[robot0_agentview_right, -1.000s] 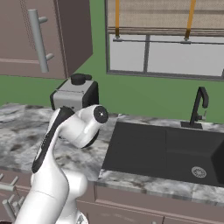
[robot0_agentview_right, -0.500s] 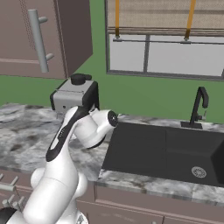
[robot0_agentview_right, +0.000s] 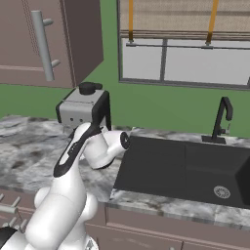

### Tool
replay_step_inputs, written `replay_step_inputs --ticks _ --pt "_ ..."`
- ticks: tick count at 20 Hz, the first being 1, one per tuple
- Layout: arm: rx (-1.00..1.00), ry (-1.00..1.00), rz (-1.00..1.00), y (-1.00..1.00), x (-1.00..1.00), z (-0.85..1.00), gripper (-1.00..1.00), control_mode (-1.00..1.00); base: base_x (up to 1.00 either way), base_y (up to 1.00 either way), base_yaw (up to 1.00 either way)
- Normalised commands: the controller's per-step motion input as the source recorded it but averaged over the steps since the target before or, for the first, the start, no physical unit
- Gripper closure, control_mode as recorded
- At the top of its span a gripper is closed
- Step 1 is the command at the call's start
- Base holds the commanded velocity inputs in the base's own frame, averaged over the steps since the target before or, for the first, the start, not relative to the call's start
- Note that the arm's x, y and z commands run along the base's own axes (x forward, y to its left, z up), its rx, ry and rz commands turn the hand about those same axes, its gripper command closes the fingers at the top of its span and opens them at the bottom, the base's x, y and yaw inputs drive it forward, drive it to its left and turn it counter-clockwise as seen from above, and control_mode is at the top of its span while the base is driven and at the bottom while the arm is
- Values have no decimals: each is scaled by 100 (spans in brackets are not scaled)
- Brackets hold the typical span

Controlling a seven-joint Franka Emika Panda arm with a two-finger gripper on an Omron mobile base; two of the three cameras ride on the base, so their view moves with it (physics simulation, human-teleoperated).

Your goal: Pick up the brewed coffee from the coffee machine and place it next to the breakfast plate on the dining counter.

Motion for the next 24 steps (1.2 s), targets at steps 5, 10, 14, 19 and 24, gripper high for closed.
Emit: replay_step_inputs --ticks 5,10,14,19,24 --pt "13 0 0 13 0 -13 -100 -100 0 0 0" --pt "14 0 0 7 1 -2 -100 -100 0 0 0" --pt "10 0 0 0 7 0 -100 -100 0 0 0" --pt "1 0 -1 0 7 -7 -100 -100 0 0 0" --pt "0 0 -4 5 15 -10 -100 -100 0 0 0"
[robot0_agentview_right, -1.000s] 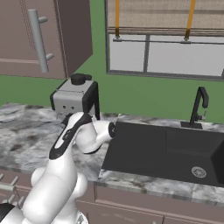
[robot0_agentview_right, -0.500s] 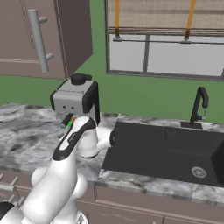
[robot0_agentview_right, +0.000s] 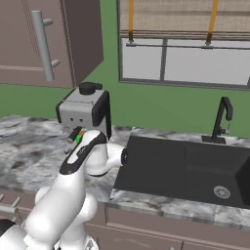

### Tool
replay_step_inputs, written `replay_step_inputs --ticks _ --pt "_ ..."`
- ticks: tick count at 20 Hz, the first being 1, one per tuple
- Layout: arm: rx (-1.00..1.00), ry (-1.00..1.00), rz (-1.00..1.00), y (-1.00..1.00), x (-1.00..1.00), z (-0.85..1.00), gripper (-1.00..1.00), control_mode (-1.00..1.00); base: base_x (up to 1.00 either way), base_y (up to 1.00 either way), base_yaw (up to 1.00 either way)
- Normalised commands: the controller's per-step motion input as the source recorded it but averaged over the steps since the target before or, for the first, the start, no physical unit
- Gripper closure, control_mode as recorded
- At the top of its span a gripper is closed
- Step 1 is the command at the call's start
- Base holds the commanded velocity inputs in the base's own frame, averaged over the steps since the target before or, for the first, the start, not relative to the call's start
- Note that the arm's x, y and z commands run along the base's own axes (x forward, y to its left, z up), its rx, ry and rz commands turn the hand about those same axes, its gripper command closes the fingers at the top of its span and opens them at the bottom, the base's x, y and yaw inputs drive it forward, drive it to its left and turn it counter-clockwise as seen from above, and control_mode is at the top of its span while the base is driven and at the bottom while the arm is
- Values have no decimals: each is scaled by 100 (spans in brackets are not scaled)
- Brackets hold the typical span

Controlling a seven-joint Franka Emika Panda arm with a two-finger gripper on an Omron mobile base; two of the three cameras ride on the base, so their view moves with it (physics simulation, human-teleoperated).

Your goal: Pick up the brewed coffee from the coffee machine and place it next to the breakfast plate on the dining counter.

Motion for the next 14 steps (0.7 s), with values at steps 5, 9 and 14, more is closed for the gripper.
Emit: replay_step_inputs --ticks 5,9,14 --pt "0 0 -6 5 25 -11 -100 -100 0 0 0" --pt "0 0 -5 1 27 -16 -100 -100 0 0 0" --pt "0 0 -4 0 22 -20 -100 -100 0 0 0"
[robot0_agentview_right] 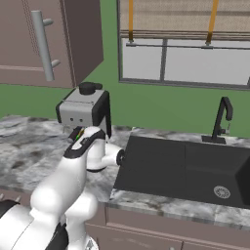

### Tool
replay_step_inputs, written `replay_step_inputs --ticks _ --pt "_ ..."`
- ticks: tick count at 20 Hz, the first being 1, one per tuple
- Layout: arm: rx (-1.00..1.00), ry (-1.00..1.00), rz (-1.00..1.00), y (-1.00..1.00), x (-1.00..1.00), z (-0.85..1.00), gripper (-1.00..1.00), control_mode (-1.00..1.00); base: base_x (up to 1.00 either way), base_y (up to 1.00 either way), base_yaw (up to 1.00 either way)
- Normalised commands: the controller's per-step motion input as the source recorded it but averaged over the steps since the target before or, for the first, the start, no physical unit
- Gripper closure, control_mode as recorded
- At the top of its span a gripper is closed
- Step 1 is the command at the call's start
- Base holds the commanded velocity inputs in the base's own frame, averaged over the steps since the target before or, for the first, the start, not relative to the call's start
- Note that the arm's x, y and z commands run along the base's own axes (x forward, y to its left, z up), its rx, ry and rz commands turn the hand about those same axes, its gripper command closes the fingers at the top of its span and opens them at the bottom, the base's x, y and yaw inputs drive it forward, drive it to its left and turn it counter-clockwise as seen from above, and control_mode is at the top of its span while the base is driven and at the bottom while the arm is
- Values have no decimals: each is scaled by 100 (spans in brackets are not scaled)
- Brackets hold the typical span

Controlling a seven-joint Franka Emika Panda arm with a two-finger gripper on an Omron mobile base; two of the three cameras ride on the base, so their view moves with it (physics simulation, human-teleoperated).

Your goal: Pick up the brewed coffee from the coffee machine and place it next to the breakfast plate on the dining counter.

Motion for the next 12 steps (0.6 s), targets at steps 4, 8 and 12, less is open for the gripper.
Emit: replay_step_inputs --ticks 4,8,12 --pt "0 0 -4 2 22 -19 -100 -100 0 0 0" --pt "0 0 -5 5 27 -13 -100 -100 0 0 0" --pt "0 0 -5 2 28 -13 -100 -100 0 0 0"
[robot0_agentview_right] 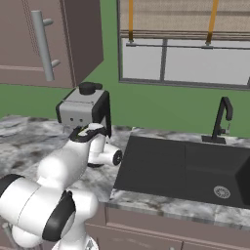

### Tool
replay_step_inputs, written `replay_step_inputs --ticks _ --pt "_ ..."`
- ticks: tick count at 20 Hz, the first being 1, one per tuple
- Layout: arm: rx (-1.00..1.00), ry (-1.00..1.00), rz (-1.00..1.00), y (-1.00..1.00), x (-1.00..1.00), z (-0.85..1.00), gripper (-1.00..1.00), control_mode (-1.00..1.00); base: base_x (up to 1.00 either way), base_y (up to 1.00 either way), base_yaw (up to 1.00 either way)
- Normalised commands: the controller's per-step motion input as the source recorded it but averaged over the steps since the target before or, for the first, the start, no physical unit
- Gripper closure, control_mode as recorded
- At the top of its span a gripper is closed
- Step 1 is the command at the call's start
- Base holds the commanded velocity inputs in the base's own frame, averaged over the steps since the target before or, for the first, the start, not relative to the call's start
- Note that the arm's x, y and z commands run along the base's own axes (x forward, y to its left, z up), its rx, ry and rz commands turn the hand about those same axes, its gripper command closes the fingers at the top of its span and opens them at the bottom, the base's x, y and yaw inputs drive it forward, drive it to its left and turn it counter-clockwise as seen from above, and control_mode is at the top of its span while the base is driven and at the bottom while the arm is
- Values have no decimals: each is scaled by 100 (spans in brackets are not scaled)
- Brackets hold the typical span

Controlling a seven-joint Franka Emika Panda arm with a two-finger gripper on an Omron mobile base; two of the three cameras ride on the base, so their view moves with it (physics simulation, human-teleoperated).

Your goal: Pick up the brewed coffee from the coffee machine and place it next to the breakfast plate on the dining counter.

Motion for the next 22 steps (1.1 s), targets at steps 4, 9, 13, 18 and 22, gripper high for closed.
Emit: replay_step_inputs --ticks 4,9,13,18,22 --pt "0 0 -4 0 26 -18 -100 -100 0 0 0" --pt "0 0 -3 0 25 -19 -100 -100 0 0 0" --pt "0 0 -3 0 26 -17 -100 -100 0 0 0" --pt "0 0 -3 0 26 -13 -100 -100 0 0 0" --pt "0 0 -2 0 24 -16 -100 -100 0 0 0"
